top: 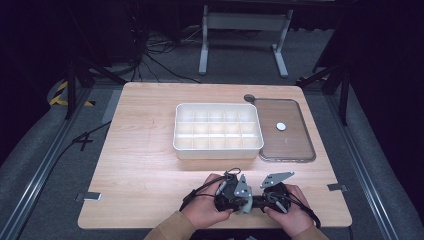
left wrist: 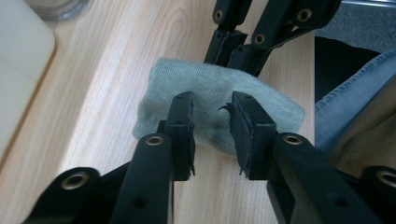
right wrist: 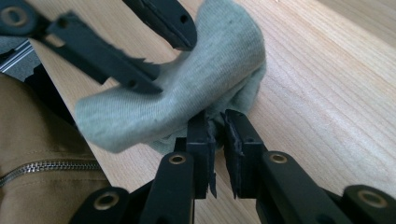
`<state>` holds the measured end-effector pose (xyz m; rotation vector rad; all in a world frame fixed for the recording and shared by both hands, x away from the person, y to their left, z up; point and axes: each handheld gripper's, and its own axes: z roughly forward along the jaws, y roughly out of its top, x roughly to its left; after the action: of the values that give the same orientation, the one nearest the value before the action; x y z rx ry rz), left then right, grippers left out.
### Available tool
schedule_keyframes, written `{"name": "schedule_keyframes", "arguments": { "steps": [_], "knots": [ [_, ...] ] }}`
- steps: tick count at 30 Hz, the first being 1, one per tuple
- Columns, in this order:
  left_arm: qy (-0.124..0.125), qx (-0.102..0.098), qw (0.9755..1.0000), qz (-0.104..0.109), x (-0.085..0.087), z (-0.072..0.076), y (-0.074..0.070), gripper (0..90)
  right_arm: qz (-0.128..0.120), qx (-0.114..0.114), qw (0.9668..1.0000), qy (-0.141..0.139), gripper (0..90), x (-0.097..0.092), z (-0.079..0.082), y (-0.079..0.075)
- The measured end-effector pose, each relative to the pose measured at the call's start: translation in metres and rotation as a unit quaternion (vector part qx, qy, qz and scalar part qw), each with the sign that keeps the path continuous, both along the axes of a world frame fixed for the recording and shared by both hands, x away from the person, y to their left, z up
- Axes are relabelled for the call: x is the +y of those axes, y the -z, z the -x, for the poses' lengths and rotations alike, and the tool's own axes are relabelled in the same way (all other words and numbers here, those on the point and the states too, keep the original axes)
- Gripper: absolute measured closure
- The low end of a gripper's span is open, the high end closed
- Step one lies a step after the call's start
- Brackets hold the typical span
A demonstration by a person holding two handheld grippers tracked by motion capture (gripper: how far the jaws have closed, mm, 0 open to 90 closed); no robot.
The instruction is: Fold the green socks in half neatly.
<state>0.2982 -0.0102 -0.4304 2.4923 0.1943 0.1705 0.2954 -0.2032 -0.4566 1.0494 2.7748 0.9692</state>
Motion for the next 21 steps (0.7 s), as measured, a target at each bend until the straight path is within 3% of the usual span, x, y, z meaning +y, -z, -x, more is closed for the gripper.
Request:
{"name": "schedule_keyframes", "arguments": {
  "steps": [5, 8, 13, 15, 21],
  "knots": [
    [0.019, -0.012, 0.9997, 0.006, -0.003, 0.003, 0.002, 63.6, 0.002, 0.002, 1.0, 0.004, 80.3, 0.0, 0.0, 0.0],
    [0.036, -0.011, 0.9993, -0.003, -0.006, 0.004, 0.003, 57.1, 0.007, 0.004, 0.9999, 0.008, 80.0, 0.0, 0.0, 0.001],
    [0.038, -0.006, 0.9993, -0.006, -0.009, 0.003, 0.005, 51.5, 0.004, 0.007, 0.9999, 0.012, 78.5, 0.0, 0.0, 0.001],
    [0.037, -0.019, 0.999, -0.016, -0.014, 0.004, 0.006, 49.7, 0.007, 0.007, 0.9998, 0.018, 75.6, 0.001, -0.001, 0.002],
    [0.021, 0.007, 0.9995, -0.024, -0.017, 0.0, 0.009, 49.8, 0.027, 0.006, 0.9993, 0.023, 70.6, -0.001, -0.001, -0.003]
  ]
}}
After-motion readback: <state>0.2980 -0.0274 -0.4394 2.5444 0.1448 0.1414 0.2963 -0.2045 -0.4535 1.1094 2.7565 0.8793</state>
